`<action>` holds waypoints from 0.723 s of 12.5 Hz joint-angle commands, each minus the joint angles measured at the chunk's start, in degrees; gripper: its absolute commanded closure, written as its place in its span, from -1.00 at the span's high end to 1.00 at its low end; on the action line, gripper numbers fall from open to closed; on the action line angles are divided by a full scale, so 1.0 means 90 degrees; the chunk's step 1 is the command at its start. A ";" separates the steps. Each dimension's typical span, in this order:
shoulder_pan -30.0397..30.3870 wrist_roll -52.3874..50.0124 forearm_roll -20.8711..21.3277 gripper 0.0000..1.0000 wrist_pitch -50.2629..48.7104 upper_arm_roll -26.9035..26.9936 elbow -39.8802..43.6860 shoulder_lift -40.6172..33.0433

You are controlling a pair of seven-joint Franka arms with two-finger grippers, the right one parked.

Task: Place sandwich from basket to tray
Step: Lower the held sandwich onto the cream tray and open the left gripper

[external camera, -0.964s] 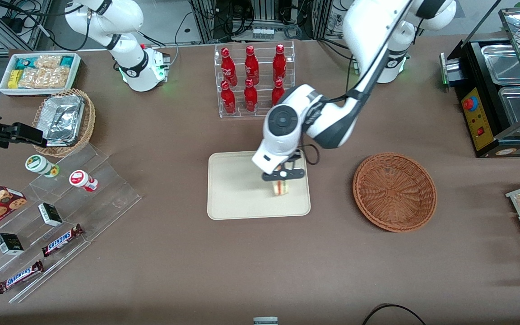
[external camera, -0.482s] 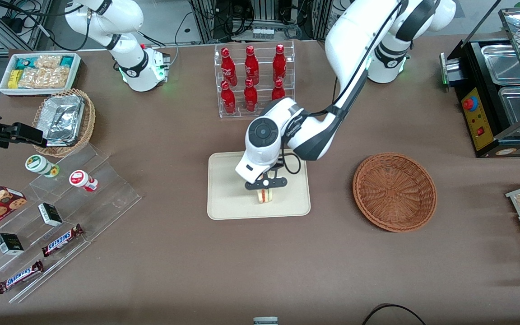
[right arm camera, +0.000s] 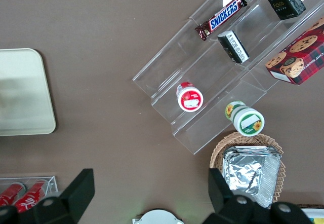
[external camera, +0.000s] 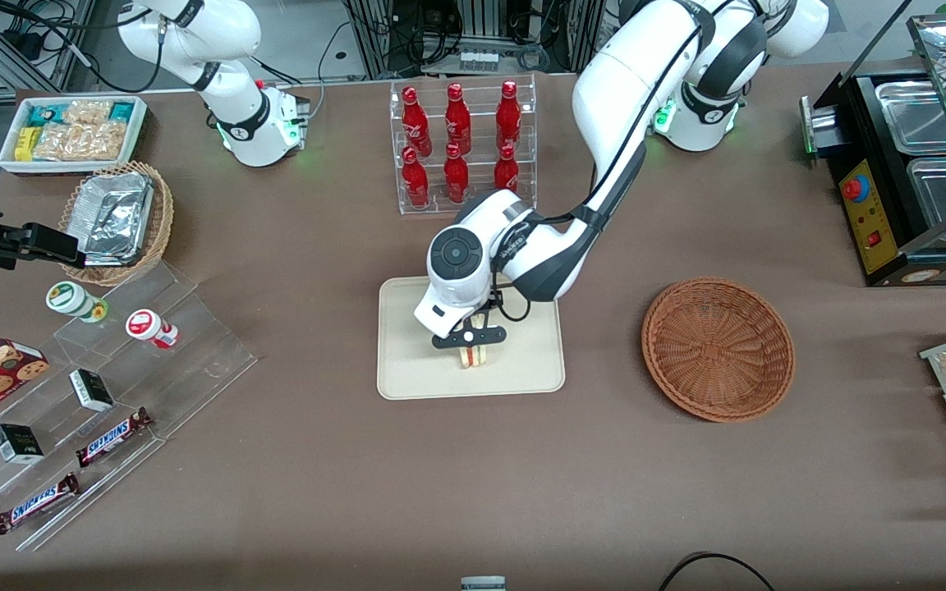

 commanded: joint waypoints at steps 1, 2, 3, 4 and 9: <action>-0.0096 -0.0300 0.0072 -1.00 -0.0164 0.0094 0.0296 0.0172; -0.0096 -0.0310 0.0072 -0.94 -0.0154 0.0094 0.0296 0.0173; -0.0096 -0.0311 0.0072 -0.64 -0.0144 0.0094 0.0296 0.0182; -0.0096 -0.0320 0.0072 -0.14 -0.0134 0.0104 0.0305 0.0221; -0.0096 -0.0311 0.0150 1.00 -0.0056 0.0104 0.0315 0.0163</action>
